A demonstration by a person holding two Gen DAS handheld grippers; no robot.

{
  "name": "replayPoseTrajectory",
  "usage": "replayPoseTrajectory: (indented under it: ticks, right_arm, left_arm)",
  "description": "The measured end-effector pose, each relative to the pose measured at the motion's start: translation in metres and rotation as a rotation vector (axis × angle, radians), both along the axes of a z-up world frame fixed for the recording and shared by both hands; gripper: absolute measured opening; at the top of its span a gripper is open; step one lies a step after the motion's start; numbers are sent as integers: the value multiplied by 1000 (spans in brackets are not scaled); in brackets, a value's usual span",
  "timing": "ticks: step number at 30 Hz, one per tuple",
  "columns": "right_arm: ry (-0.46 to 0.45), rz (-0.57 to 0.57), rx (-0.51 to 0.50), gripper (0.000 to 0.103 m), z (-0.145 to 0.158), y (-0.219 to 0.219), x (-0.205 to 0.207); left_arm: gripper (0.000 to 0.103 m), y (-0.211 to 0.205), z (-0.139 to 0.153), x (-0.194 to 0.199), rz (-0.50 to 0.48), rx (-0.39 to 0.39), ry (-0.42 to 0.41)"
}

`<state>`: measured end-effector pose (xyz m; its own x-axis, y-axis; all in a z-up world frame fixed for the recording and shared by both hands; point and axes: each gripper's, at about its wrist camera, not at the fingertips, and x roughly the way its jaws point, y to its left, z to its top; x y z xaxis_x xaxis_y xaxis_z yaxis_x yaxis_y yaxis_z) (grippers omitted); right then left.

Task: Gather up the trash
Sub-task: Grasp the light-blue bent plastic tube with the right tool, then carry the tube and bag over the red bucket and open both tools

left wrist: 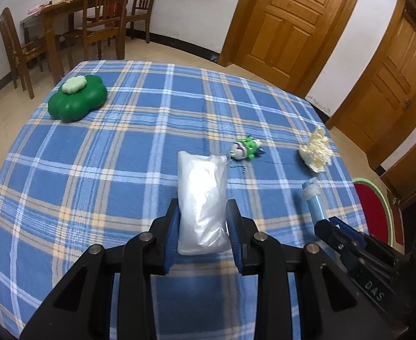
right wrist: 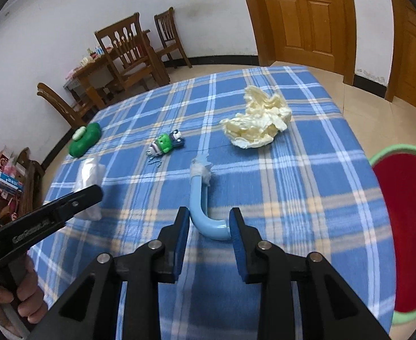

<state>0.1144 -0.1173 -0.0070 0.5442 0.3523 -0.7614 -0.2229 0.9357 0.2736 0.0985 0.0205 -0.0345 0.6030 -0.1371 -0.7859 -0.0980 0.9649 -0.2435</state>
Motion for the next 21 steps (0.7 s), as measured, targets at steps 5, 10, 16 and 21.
replayPoseTrajectory:
  ticks: [5, 10, 16, 21]
  right_arm:
    - [-21, -48, 46, 32, 12, -16, -25]
    - [-58, -113, 66, 32, 27, -37, -44]
    - [-87, -204, 85, 32, 39, -65, -63]
    - [-91, -301, 87, 32, 40, -94, -71]
  left_arm:
    - [32, -16, 7, -6, -50, -17, -2]
    - [32, -37, 16, -8, -114, -10, -16]
    - [32, -65, 24, -6, -199, -11, -24]
    - [32, -93, 29, -1, -278, -4, -24]
